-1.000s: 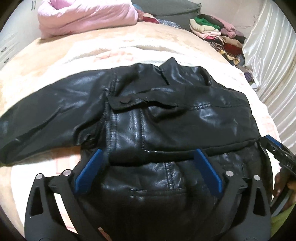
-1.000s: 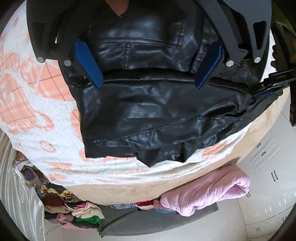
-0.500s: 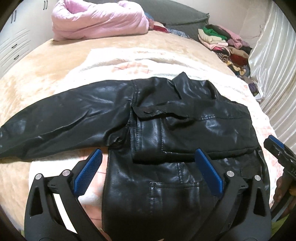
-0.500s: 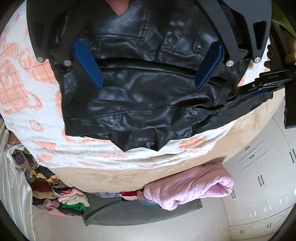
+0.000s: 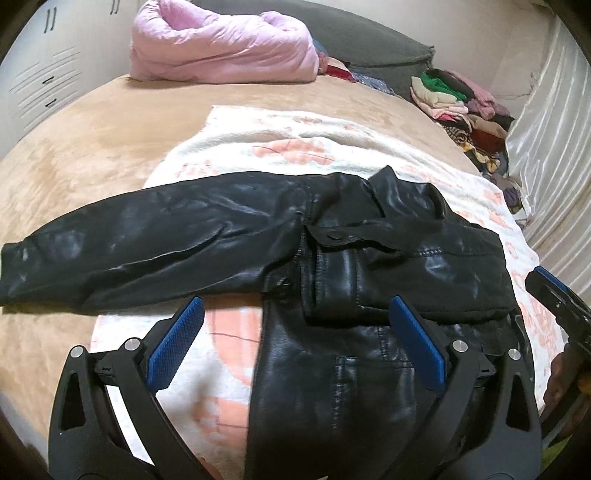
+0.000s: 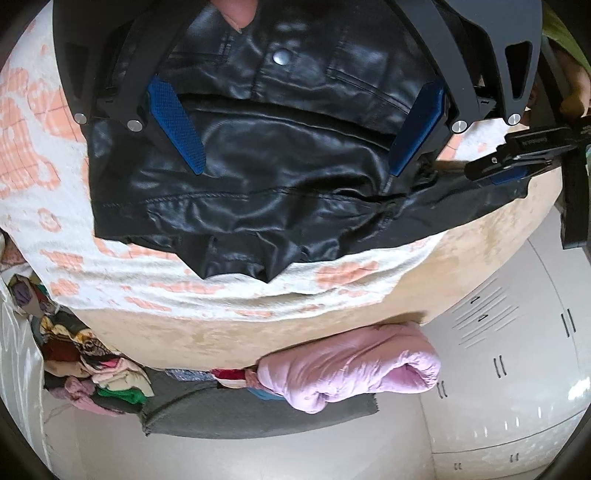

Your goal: Fold large clothes

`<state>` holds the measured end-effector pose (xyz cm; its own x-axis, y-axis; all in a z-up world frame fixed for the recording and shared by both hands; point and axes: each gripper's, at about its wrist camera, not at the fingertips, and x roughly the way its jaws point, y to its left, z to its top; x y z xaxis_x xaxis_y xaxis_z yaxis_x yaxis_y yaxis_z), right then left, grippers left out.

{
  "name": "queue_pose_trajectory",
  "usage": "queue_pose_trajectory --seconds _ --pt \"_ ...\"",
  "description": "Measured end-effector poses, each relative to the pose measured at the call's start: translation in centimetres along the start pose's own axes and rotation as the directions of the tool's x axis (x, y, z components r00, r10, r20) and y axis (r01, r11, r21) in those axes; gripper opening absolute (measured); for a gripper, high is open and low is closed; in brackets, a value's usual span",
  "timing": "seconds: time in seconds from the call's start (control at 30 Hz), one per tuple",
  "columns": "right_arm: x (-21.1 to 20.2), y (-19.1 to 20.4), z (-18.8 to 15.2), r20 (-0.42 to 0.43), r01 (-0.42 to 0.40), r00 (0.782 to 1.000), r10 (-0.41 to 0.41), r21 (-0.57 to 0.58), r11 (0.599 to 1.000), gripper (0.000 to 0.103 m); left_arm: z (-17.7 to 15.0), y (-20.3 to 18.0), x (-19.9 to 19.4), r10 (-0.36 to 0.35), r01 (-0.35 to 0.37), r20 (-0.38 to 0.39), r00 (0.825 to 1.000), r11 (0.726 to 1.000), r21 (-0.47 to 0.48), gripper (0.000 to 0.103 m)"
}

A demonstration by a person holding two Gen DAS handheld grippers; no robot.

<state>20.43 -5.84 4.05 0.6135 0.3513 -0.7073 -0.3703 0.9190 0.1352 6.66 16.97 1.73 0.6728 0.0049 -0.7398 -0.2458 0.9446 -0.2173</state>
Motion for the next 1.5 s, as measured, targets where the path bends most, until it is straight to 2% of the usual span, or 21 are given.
queue_pose_trajectory --seconds 0.9,1.3,1.5 --pt "3.6 10.6 3.5 -0.014 -0.130 0.992 0.129 -0.152 0.980 0.099 0.1 9.1 -3.0 0.096 -0.088 0.048 0.994 0.984 -0.155 0.093" --pt "6.3 15.2 3.4 -0.055 -0.182 0.983 0.174 -0.211 0.960 0.099 -0.6 14.2 -3.1 0.147 -0.136 0.028 0.989 0.958 -0.251 0.094" --pt "7.6 17.4 3.0 -0.078 -0.198 0.980 0.184 -0.253 0.947 0.099 -1.2 16.7 -2.6 0.157 -0.144 0.015 0.987 0.937 -0.319 0.094"
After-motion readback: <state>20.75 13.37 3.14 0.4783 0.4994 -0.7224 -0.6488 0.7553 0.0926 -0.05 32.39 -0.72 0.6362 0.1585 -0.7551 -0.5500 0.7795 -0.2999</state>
